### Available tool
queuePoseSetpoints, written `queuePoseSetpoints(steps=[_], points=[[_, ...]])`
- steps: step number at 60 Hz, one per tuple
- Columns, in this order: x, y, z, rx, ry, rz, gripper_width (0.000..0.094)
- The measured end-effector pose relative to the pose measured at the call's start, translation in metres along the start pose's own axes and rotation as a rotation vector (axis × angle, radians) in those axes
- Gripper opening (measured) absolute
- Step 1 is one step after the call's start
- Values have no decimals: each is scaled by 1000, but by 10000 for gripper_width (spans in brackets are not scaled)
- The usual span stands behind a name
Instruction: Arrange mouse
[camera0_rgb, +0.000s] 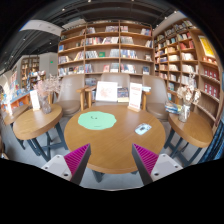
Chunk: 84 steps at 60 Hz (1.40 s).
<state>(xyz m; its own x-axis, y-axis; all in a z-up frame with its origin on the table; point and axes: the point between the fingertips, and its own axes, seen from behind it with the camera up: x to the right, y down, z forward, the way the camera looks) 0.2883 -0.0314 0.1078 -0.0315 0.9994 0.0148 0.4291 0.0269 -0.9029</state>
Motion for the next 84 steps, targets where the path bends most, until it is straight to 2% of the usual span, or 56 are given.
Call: queuePoseSetpoints(steps=[7,13,22,44,55,73,84], points=[[34,1,5,-19,67,2,857],[92,3,37,-36,115,0,856],[128,10,73,-55,130,2,857],[146,25,172,-150,106,78,851],[158,34,223,-217,135,76,858],[162,4,285,-235,129,93,849],[152,-12,319,-245,89,66,838]])
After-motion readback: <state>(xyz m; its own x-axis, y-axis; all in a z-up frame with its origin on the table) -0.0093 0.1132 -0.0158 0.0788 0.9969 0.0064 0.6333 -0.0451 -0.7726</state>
